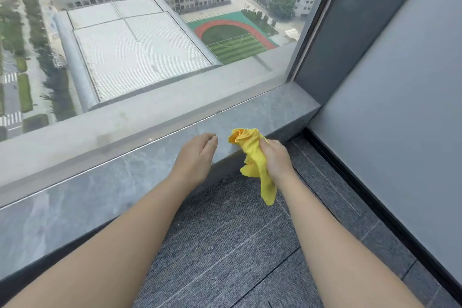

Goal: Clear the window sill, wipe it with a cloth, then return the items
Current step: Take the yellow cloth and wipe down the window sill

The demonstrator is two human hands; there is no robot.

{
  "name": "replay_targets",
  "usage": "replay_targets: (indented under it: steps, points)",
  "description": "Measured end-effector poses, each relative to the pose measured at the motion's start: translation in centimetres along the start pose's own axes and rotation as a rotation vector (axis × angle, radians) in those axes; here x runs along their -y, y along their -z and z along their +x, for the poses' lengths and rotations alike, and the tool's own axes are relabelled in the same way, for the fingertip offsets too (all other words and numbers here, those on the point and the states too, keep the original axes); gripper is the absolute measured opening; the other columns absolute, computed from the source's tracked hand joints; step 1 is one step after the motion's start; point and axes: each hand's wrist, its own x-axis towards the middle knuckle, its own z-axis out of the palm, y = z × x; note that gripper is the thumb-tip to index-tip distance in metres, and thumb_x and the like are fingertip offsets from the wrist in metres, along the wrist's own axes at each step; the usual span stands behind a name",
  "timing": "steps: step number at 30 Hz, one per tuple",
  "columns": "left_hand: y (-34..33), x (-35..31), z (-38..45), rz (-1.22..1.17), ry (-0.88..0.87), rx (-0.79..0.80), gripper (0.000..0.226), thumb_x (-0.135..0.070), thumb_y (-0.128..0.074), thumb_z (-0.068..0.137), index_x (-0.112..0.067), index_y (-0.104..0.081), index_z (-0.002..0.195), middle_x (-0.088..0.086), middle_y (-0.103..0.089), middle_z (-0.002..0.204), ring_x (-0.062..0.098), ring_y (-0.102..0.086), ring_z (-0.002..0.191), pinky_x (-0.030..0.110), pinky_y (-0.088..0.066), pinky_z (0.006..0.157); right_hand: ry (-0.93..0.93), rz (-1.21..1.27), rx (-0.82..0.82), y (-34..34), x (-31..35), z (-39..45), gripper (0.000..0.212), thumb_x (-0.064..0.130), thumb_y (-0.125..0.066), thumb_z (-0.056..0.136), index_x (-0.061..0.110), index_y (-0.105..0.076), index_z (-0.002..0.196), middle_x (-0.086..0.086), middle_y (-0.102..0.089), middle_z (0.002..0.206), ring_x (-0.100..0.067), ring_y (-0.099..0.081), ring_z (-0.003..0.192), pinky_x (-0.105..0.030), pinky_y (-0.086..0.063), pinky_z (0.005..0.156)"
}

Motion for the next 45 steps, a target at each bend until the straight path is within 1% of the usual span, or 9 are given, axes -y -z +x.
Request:
replay_targets:
  steps: [3,8,13,19,24,27,33,38,45]
  points:
    - [3.4,-3.0,-1.4,-0.157,0.092,-0.044,0.031,-0.019,-0.036,0.094,-0.007,-0.052,0.117,0.008,-0.054,0.113,0.019,-0.045,0.108,0.027,-0.032,0.080,-0.203,0.366,0.085,-0.4,5.8,-1.5,0.037,0.038,-0.042,0.093,0.012,-0.065,0.080,-0.014,-0.064,0.087,-0.021,-0.062,0.070,-0.034,-0.050,0.071]
    - [11.1,-12.1,-4.9,-0.438,0.318,-0.050,0.025,-0.024,-0.039,0.093,-0.013,-0.053,0.109,0.004,-0.058,0.106,0.021,-0.050,0.102,0.032,-0.039,0.086,-0.375,0.612,0.408,-0.2,18.7,-7.3,0.050,0.041,-0.029,0.095,0.008,-0.065,0.090,-0.007,-0.075,0.078,-0.020,-0.071,0.070,-0.031,-0.057,0.069]
    - [19.5,-22.3,-9.0,-0.581,0.553,-0.045,0.036,-0.038,-0.045,0.088,-0.008,-0.056,0.106,0.018,-0.059,0.116,0.031,-0.057,0.100,0.038,-0.046,0.083,-0.472,0.589,0.495,1.1,32.1,-12.2,0.055,0.045,-0.027,0.095,0.005,-0.065,0.095,-0.013,-0.075,0.081,-0.028,-0.067,0.085,-0.040,-0.050,0.081]
    - [27.4,-32.9,-12.7,-0.633,0.527,-0.270,0.019,-0.028,-0.052,0.087,-0.013,-0.057,0.079,0.007,-0.062,0.083,0.023,-0.058,0.073,0.031,-0.047,0.062,-0.432,0.415,0.666,4.4,46.4,-16.0,0.076,0.061,-0.016,0.091,0.002,-0.062,0.108,-0.015,-0.066,0.107,-0.030,-0.059,0.105,-0.040,-0.048,0.087]
    - [25.2,-40.6,-15.7,-0.670,0.563,-0.439,0.015,-0.028,-0.048,0.089,-0.017,-0.058,0.084,0.009,-0.063,0.096,0.030,-0.059,0.094,0.044,-0.049,0.088,-0.267,0.201,0.895,11.3,50.7,-17.8,0.019,0.014,-0.047,0.092,0.004,-0.060,0.100,-0.011,-0.063,0.094,-0.023,-0.061,0.085,-0.033,-0.050,0.077]
    - [28.3,-41.7,-20.0,-0.712,0.543,-0.506,0.022,-0.033,-0.052,0.087,-0.013,-0.060,0.089,0.013,-0.064,0.100,0.030,-0.061,0.092,0.044,-0.049,0.089,-0.180,0.139,0.864,9.8,53.3,-22.0,0.018,-0.009,-0.044,0.085,0.001,-0.059,0.083,-0.014,-0.059,0.081,-0.025,-0.058,0.074,-0.033,-0.048,0.068]
    - [34.5,-43.4,-31.6,-0.682,0.401,-0.458,0.021,-0.002,-0.067,0.073,-0.014,-0.059,0.088,0.007,-0.066,0.086,0.022,-0.063,0.079,0.027,-0.053,0.067,-0.196,0.104,0.834,4.8,57.8,-31.3,0.017,-0.002,-0.038,0.088,0.000,-0.054,0.092,-0.012,-0.055,0.081,-0.024,-0.054,0.074,-0.034,-0.048,0.068]
    - [37.7,-42.2,-40.5,-0.618,0.487,-0.830,0.014,-0.007,-0.062,0.080,-0.017,-0.058,0.071,0.004,-0.061,0.073,0.009,-0.063,0.053,0.016,-0.050,0.049,-0.209,0.012,1.046,0.0,59.3,-39.7,0.019,0.000,-0.038,0.090,0.000,-0.057,0.088,-0.011,-0.059,0.078,-0.022,-0.058,0.071,-0.030,-0.051,0.063]
    - [37.4,-40.3,-51.3,-0.714,0.693,-1.300,0.027,-0.038,-0.055,0.084,-0.013,-0.062,0.078,0.011,-0.067,0.088,0.024,-0.065,0.081,0.033,-0.052,0.077,-0.156,-0.268,1.387,-5.8,58.4,-48.2,0.016,0.010,-0.043,0.091,0.008,-0.056,0.100,-0.010,-0.059,0.090,-0.029,-0.057,0.092,-0.044,-0.045,0.096]
